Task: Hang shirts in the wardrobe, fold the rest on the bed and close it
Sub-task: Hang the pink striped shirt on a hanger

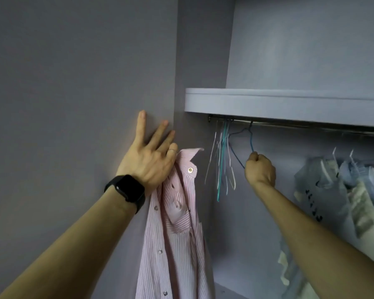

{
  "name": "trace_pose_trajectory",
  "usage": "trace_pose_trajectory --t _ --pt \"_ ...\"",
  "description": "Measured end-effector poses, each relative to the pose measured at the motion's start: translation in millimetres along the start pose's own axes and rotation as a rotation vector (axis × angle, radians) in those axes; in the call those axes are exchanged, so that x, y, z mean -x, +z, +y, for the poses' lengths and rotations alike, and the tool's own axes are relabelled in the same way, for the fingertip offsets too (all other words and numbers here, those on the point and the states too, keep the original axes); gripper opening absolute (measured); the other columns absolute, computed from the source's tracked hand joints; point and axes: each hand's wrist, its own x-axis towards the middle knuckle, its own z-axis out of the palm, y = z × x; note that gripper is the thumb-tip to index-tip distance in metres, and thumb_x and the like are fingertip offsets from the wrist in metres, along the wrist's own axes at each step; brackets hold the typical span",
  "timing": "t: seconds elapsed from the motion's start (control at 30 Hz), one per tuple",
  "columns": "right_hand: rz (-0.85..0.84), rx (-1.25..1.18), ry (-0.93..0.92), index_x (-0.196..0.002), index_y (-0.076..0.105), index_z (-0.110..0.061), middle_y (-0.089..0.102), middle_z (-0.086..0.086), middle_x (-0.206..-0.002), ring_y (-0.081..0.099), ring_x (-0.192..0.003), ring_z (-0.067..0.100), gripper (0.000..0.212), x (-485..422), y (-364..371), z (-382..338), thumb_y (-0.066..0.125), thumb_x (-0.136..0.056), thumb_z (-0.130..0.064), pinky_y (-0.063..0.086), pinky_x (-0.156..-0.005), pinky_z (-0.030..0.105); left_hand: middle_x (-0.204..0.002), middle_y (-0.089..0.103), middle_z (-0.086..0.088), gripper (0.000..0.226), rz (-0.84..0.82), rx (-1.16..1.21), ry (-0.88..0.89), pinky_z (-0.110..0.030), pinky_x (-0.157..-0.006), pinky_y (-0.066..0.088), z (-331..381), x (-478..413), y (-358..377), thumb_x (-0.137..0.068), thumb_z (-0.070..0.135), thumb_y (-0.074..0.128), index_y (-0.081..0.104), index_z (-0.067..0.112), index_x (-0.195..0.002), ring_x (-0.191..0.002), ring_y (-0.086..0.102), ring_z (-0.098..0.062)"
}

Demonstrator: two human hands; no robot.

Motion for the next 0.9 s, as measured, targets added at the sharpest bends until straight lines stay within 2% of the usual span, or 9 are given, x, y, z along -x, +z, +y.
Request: trace_pose_trajectory --t 0.23,0.33,0.4,0.43,0.5,0.63,0.7,0.8,0.9 --pt "-0.064 -0.027 0.059 -0.067 0.046 -0.014 0.055 0.007 -0.065 0.054 -0.067 0.032 0.044 49 -106 8 0.040 -0.104 -0.036 0.040 -0.060 0.035 -0.165 0.015 -0.014 0.071 -0.287 0.173 0.141 -0.074 -0.086 -0.038 -11 2 -22 -0.091 0.020 -0.009 0.032 0.007 -0.147 -0.153 -0.004 -0.035" --pt "-0.094 -0.055 0.078 -0.064 0.043 -0.014 0.049 0.005 -0.057 0.049 -0.060 0.027 0.045 92 -167 7 0.046 -0.104 -0.034 0.039 -0.062 0.038 -0.144 0.054 -0.012 0.055 -0.338 0.430 0.065 -0.059 -0.101 -0.038 -13 4 -42 -0.101 0.018 0.003 0.028 0.005 -0.149 -0.143 0.039 -0.027" --pt "-0.096 -0.092 0.126 -0.064 0.046 -0.012 0.050 0.005 -0.058 0.048 -0.059 0.024 0.044 125 -206 8 0.049 -0.103 -0.033 0.038 -0.062 0.036 -0.125 0.066 -0.013 0.047 -0.400 0.719 -0.089 -0.054 -0.121 0.000 -12 3 -59 -0.103 0.021 0.014 0.024 0.009 -0.148 -0.120 0.060 -0.032" --pt "-0.095 -0.102 0.153 -0.065 0.048 -0.009 0.052 0.005 -0.059 0.049 -0.061 0.023 0.044 143 -224 9 0.051 -0.102 -0.033 0.038 -0.062 0.034 -0.121 0.066 -0.017 0.044 -0.428 0.889 -0.162 -0.053 -0.112 0.029 -9 4 -67 -0.104 0.025 0.022 0.027 0.011 -0.145 -0.111 0.062 -0.038" --pt "-0.103 -0.132 0.217 -0.065 0.051 -0.009 0.051 0.000 -0.056 0.049 -0.062 0.021 0.044 181 -259 14 0.053 -0.102 -0.034 0.038 -0.061 0.032 -0.108 0.066 -0.020 0.032 -0.449 1.204 -0.242 -0.045 -0.079 0.046 3 11 -92 -0.104 0.032 0.035 0.039 0.013 -0.129 -0.097 0.061 -0.045" --pt "-0.142 -0.237 0.257 -0.060 0.040 -0.014 0.038 -0.002 -0.049 0.040 -0.052 0.016 0.048 237 -303 20 0.057 -0.100 -0.033 0.034 -0.059 0.032 -0.093 0.068 -0.011 0.014 -0.427 1.411 -0.103 -0.035 -0.070 0.043 37 34 -132 -0.102 0.035 0.048 0.046 0.021 -0.103 -0.088 0.064 -0.037" --pt "-0.165 -0.314 0.270 -0.057 0.035 -0.017 0.031 0.001 -0.050 0.033 -0.046 0.014 0.051 262 -316 26 0.058 -0.100 -0.031 0.032 -0.053 0.028 -0.083 0.067 -0.001 0.011 -0.409 1.458 0.026 -0.035 -0.070 0.046 52 50 -146 -0.102 0.030 0.049 0.044 0.027 -0.111 -0.081 0.065 -0.031" --pt "-0.199 -0.515 0.353 -0.052 0.031 -0.023 0.025 0.000 -0.048 0.024 -0.041 0.011 0.055 288 -328 31 0.058 -0.100 -0.020 0.026 -0.043 0.021 -0.099 0.069 -0.006 0.049 -0.420 1.397 0.276 -0.044 -0.085 0.051 72 67 -163 -0.103 0.028 0.044 0.030 0.032 -0.149 -0.092 0.065 -0.034" --pt "-0.272 -0.665 0.437 -0.049 0.034 -0.026 0.024 -0.004 -0.047 0.021 -0.038 0.009 0.056 304 -334 45 0.055 -0.100 -0.016 0.023 -0.041 0.019 -0.118 0.066 -0.014 0.038 -0.354 1.249 0.347 -0.041 -0.096 0.047 88 78 -165 -0.105 0.030 0.042 0.051 0.026 -0.142 -0.109 0.061 -0.034"
